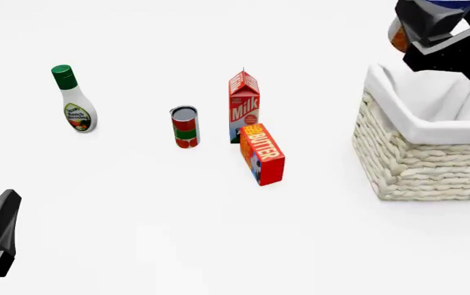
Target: Pick the alphabet soup and place it in the basket.
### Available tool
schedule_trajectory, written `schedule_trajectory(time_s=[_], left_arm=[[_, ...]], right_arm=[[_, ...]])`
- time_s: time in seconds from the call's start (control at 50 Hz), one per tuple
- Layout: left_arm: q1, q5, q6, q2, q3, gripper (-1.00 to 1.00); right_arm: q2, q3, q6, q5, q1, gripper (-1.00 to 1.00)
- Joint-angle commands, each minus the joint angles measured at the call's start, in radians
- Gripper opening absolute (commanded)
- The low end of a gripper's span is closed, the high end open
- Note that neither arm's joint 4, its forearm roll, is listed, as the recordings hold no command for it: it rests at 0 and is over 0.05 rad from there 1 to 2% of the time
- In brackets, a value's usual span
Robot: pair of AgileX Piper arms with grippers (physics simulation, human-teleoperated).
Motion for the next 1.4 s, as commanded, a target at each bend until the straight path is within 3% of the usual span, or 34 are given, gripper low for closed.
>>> schedule_trajectory(time_s=[0.02, 0.72, 1.14, 1.4], left_arm=[[0.0, 0.0, 0.0, 0.0, 0.0, 1.0], [0.0, 0.0, 0.0, 0.0, 0.0, 1.0], [0.0, 0.0, 0.0, 0.0, 0.0, 1.0], [0.0, 0.0, 0.0, 0.0, 0.0, 1.0]], right_arm=[[-0.051, -0.031, -0.008, 0.063, -0.076, -1.0], [-0.087, -0.021, -0.016, 0.123, -0.306, -1.0], [-0.032, -0.027, -0.042, 0.111, -0.331, -1.0], [0.0, -0.061, -0.071, 0.185, -0.335, -1.0]])
